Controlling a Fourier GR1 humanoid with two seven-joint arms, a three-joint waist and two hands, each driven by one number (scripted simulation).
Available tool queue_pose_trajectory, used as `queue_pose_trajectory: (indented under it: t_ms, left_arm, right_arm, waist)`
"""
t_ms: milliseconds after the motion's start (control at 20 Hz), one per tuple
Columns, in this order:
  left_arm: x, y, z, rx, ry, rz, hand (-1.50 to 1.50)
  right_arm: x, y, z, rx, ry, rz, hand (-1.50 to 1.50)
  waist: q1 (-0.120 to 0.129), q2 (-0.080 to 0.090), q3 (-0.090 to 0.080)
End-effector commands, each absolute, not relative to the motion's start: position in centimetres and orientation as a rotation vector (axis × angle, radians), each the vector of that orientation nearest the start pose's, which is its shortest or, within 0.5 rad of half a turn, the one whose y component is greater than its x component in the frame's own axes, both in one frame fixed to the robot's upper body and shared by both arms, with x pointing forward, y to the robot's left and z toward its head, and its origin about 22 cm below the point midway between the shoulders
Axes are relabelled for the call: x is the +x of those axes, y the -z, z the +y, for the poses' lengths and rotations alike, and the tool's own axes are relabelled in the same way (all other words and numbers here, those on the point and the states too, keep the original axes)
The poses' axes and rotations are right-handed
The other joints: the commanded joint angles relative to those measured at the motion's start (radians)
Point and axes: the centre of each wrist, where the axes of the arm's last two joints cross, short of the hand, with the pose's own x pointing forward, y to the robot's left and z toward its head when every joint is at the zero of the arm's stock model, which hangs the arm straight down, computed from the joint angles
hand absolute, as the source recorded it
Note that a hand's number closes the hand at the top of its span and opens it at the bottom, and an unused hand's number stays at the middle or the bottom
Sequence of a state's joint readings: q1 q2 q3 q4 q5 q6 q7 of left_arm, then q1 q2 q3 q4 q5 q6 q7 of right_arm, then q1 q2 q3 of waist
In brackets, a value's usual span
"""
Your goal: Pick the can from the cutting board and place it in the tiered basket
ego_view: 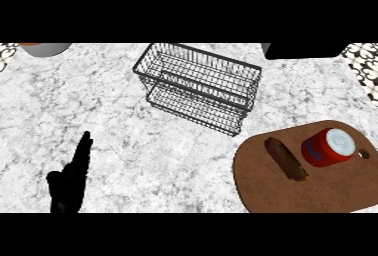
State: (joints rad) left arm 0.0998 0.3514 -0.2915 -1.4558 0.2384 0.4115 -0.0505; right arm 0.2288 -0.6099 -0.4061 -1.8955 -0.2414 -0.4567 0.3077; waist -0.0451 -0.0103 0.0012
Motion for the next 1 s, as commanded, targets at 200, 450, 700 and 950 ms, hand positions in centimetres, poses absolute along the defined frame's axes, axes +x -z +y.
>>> queue_pose_trajectory:
  t_ms: [200, 450, 700, 950]
  left_arm:
    - [19.5, 5.0, 26.5, 0.268, 0.004, -1.307, 0.0]
    - [21.3, 5.1, 25.3, 0.284, 0.014, -1.313, 0.0]
    - [21.1, 6.3, 25.4, 0.263, 0.028, -1.296, 0.0]
    - [21.8, 4.7, 23.7, 0.232, 0.035, -1.316, 0.0]
  right_arm:
    - [15.2, -18.2, -37.8, -0.879, -0.132, -1.143, -1.5]
    - [15.4, -20.9, -35.5, -1.025, -0.249, -0.942, -1.5]
    - [16.6, -22.6, -32.9, -1.092, -0.204, -0.908, -1.5]
    - [17.4, -19.7, -30.7, -1.123, -0.268, -0.827, -1.5]
  waist:
    - [0.022, 0.009, -0.009]
    - [0.033, 0.015, -0.007]
    - [0.056, 0.015, -0.003]
    - [0.077, 0.018, -0.003]
